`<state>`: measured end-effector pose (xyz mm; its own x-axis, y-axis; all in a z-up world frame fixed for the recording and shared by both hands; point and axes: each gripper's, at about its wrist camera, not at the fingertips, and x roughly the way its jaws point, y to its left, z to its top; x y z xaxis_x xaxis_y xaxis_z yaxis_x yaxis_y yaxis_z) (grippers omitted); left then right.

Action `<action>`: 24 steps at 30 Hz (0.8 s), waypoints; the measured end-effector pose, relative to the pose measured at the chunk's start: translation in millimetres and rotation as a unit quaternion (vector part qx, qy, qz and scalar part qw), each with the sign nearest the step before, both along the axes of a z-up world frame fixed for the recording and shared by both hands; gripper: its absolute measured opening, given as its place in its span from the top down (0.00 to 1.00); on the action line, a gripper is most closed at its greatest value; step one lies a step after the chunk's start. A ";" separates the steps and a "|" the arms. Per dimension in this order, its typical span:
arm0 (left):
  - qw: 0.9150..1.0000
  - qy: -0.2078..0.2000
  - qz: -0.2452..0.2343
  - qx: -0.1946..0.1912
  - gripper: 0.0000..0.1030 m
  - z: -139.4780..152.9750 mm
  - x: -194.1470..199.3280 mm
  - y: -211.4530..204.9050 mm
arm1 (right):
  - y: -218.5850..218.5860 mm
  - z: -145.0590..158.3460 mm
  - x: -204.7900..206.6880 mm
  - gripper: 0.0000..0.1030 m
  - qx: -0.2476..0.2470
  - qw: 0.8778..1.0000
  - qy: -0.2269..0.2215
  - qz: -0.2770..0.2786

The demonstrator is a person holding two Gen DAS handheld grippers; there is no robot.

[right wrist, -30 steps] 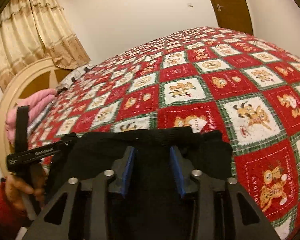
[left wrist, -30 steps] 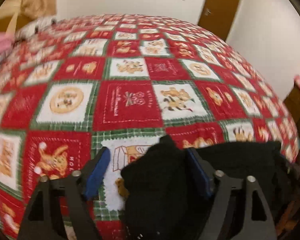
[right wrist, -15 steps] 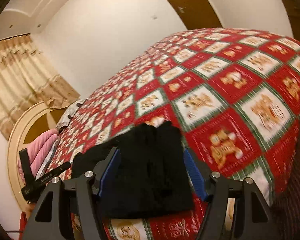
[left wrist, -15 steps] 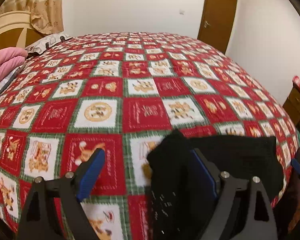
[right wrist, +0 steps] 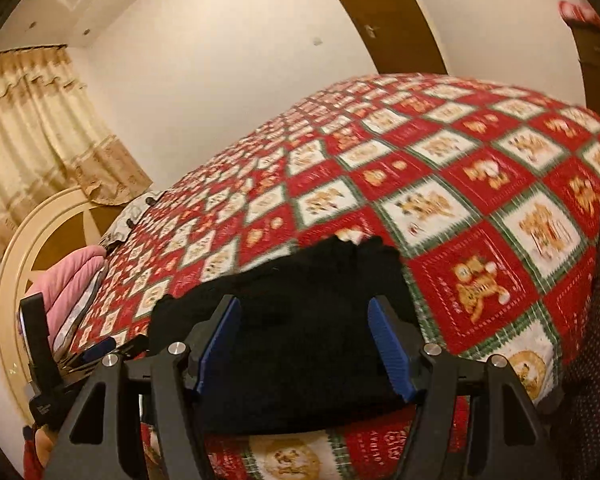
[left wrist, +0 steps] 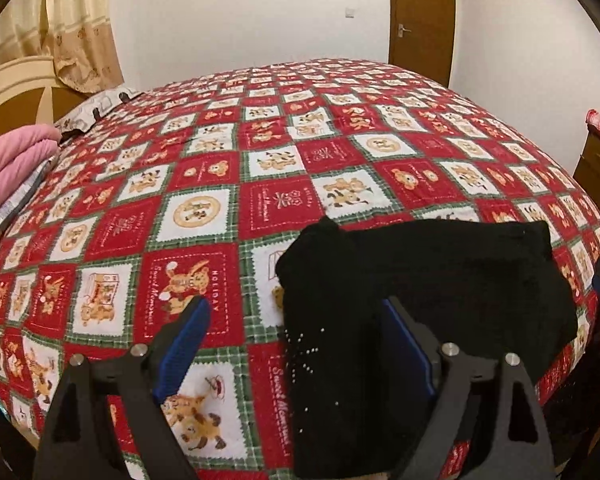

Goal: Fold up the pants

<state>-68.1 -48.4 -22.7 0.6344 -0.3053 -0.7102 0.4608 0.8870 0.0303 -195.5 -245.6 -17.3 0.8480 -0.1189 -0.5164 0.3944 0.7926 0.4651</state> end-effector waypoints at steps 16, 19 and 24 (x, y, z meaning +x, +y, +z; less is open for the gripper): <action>1.000 -0.005 -0.013 0.015 0.10 0.0 -15.0 -4.1 | 4.4 19.9 -6.5 0.26 -0.046 0.999 -0.014 -0.006; 1.000 -0.004 -0.013 0.021 0.10 -1.9 -16.0 -5.7 | 1.1 21.1 -7.7 0.26 -0.061 0.998 -0.011 -0.015; 1.000 0.001 -0.011 0.027 0.10 -7.1 -13.5 -8.0 | -11.4 10.2 -5.2 0.25 -0.085 0.996 0.020 -0.031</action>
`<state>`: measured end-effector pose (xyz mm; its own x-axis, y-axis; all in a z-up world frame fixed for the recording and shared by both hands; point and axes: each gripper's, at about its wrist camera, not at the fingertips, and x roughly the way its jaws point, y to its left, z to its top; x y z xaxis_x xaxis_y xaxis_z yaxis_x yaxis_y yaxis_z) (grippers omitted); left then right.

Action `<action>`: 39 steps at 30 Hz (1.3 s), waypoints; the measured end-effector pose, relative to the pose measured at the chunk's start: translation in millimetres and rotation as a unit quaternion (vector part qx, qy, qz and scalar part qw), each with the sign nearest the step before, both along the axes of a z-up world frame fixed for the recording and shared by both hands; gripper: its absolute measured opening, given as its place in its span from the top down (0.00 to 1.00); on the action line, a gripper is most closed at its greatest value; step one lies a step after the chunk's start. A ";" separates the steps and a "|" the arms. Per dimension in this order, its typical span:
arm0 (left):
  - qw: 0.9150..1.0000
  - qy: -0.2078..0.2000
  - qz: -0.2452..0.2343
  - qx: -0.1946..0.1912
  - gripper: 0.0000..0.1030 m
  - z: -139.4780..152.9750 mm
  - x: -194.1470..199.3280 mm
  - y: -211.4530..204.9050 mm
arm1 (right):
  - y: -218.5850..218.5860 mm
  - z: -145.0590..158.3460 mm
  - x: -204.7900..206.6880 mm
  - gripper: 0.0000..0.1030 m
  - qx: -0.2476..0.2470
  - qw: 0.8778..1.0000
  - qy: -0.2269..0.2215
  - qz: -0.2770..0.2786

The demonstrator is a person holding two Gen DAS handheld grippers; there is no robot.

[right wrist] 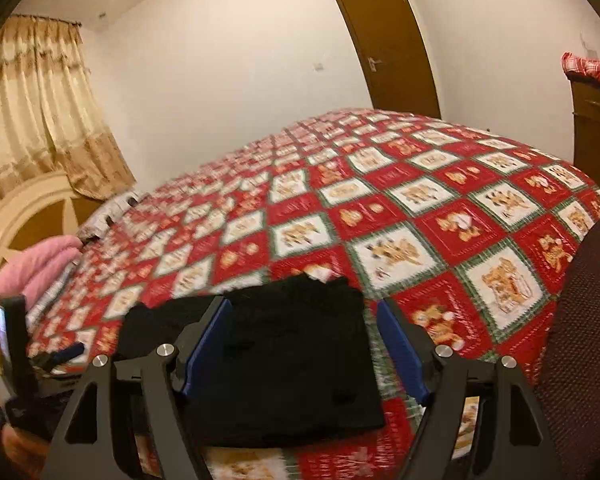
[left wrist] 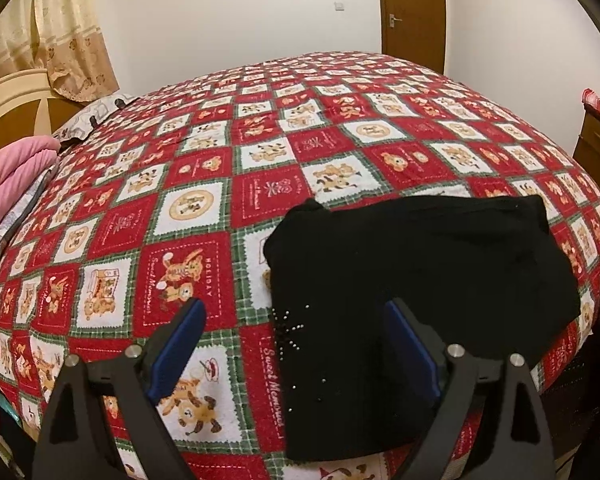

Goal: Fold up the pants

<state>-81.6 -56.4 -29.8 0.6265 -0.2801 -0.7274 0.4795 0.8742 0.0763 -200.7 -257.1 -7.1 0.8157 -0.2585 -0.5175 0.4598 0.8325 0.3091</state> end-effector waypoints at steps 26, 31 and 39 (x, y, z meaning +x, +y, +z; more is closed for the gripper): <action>0.990 0.127 -0.003 -0.060 0.04 -36.4 29.8 -8.3 | -33.7 -62.6 37.0 0.21 0.084 0.993 0.066 0.043; 0.979 0.170 -0.042 -0.107 0.05 -35.7 27.9 -13.3 | -32.3 -75.7 51.1 0.19 0.112 0.990 0.060 0.066; 0.960 0.194 -0.070 -0.192 0.79 -32.1 32.5 0.0 | -9.0 -60.4 59.4 0.65 0.052 0.987 0.103 0.113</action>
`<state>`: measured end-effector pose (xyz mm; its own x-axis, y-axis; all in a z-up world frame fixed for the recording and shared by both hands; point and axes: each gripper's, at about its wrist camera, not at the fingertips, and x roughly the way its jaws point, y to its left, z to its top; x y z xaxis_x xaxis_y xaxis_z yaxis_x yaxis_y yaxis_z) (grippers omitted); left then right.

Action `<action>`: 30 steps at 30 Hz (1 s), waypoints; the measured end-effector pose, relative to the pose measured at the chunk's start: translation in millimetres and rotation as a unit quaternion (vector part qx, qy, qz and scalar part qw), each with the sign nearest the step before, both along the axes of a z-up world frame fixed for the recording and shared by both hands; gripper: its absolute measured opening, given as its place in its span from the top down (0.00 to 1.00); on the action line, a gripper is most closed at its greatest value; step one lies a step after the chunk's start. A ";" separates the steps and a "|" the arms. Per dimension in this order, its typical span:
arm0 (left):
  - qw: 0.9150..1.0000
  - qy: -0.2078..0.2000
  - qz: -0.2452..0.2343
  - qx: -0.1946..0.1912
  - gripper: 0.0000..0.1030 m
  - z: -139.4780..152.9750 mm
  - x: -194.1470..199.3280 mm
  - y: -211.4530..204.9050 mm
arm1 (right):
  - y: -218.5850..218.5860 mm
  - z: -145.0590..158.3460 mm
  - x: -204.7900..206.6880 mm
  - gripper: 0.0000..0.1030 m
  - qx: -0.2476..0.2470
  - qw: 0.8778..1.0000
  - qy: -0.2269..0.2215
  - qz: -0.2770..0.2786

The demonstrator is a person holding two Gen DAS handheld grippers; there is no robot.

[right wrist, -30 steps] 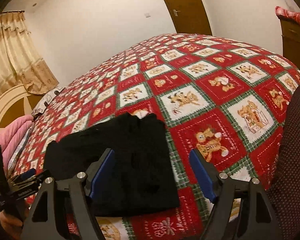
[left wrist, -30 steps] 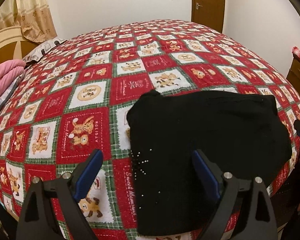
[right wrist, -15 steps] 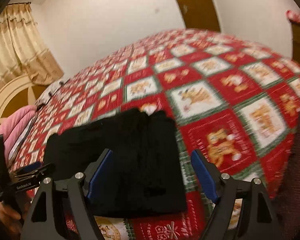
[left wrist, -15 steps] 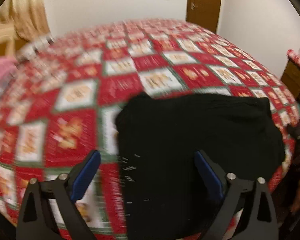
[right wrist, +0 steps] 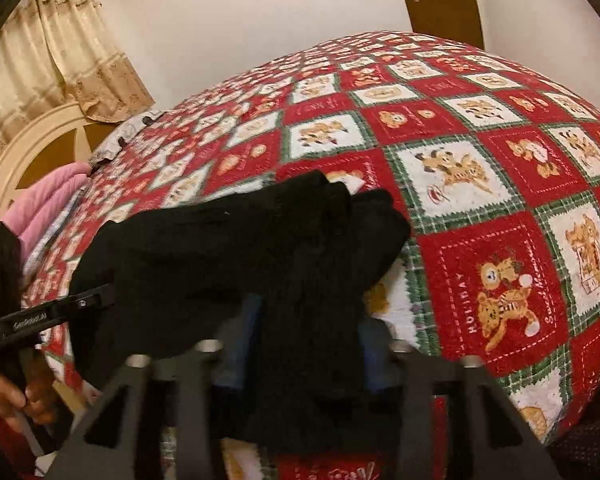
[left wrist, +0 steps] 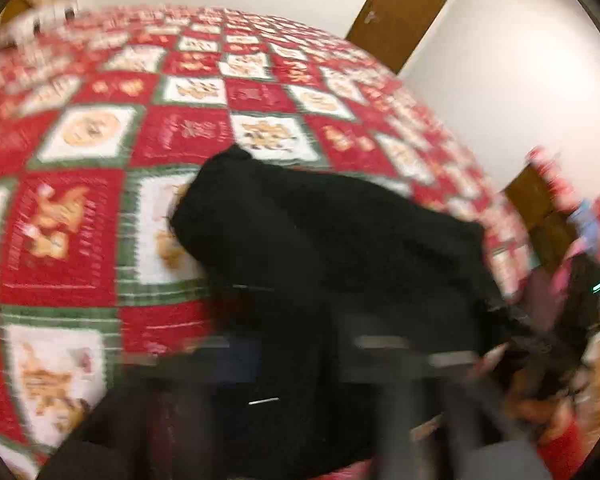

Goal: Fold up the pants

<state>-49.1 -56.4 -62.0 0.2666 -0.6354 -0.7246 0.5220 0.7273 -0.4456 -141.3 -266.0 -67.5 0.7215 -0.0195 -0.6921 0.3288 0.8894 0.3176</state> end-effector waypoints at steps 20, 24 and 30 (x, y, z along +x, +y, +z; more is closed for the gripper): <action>0.965 -0.203 0.160 0.050 0.80 109.8 59.0 120.1 | 125.0 105.6 164.9 0.70 0.016 0.976 -0.134 0.171; 0.951 -0.200 0.212 0.107 0.80 84.5 96.3 153.5 | 170.0 64.1 236.8 0.70 0.025 0.971 -0.100 0.215; 0.945 -0.141 0.236 0.177 0.52 4.4 141.3 183.7 | 192.8 2.8 275.1 0.37 0.019 0.982 -0.033 0.184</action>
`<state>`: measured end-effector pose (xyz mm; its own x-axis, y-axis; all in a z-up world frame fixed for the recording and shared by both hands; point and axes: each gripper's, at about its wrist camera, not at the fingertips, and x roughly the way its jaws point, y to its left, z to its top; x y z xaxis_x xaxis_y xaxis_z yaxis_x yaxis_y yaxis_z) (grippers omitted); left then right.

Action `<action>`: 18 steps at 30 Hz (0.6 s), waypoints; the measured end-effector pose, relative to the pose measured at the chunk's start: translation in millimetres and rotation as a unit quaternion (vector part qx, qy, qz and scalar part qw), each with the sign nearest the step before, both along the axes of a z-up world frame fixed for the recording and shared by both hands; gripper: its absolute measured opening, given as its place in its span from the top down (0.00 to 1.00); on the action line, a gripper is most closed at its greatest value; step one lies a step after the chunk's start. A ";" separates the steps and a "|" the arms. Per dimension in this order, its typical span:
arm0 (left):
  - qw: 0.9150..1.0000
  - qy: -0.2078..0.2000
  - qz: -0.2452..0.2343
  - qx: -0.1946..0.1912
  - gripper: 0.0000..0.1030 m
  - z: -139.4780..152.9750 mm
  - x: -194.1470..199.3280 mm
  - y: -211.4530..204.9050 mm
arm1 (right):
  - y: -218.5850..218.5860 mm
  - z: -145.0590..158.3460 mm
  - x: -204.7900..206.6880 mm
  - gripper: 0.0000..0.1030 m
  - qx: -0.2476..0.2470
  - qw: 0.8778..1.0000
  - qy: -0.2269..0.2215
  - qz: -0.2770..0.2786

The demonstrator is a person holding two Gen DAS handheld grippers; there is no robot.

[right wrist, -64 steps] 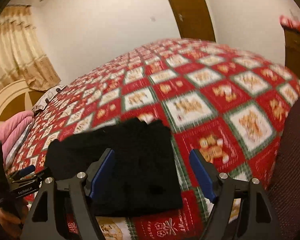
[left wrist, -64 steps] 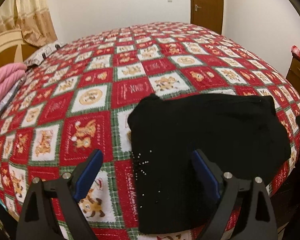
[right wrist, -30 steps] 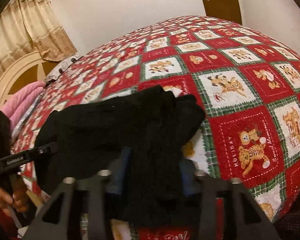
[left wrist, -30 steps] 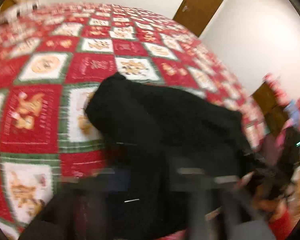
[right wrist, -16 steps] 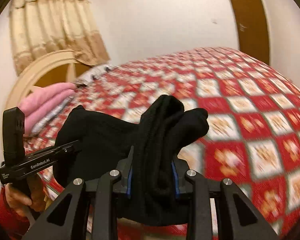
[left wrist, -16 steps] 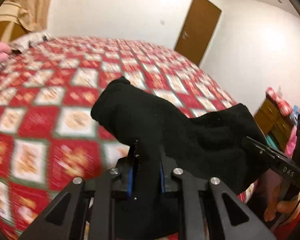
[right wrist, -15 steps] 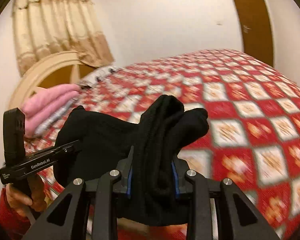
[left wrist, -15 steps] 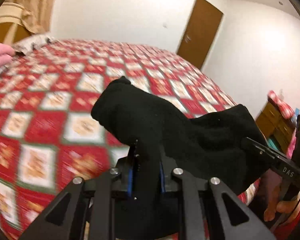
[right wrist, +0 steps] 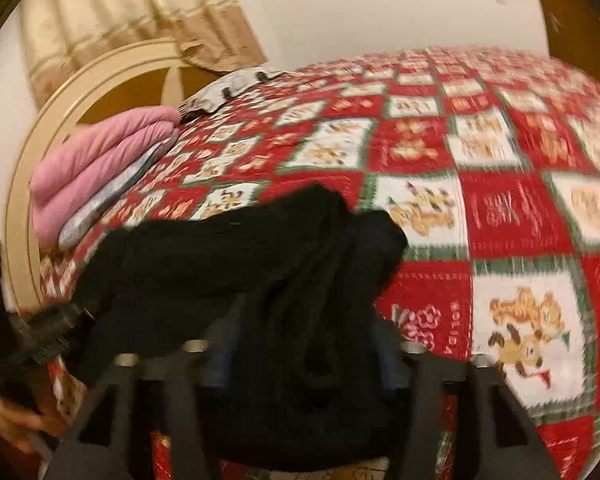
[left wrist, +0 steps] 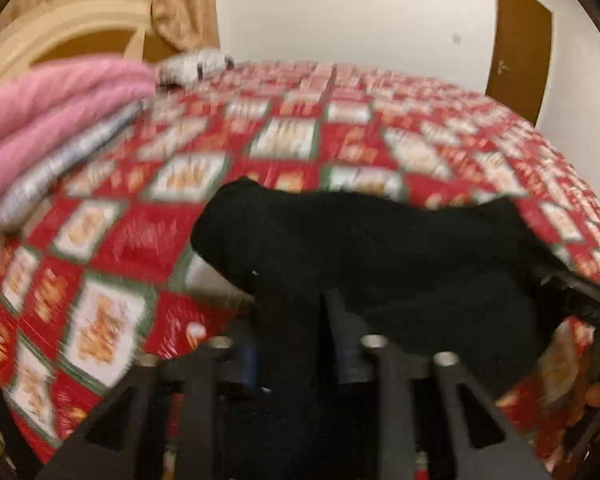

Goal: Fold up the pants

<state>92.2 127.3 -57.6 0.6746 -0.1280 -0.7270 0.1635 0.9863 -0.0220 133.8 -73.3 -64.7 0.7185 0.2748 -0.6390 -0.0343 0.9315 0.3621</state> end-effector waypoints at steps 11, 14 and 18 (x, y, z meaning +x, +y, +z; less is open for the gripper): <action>0.989 -0.043 0.122 0.067 0.00 26.8 -15.3 29.0 | -25.0 61.6 -81.7 0.31 0.018 0.988 -0.083 -0.125; 0.987 -0.065 0.121 0.082 0.00 42.5 -38.0 23.7 | -4.1 77.0 -105.4 0.23 0.025 0.988 -0.090 -0.126; 0.987 -0.085 0.105 0.085 0.00 55.0 -71.0 12.0 | 25.5 88.2 -135.1 0.23 0.023 0.990 -0.085 -0.106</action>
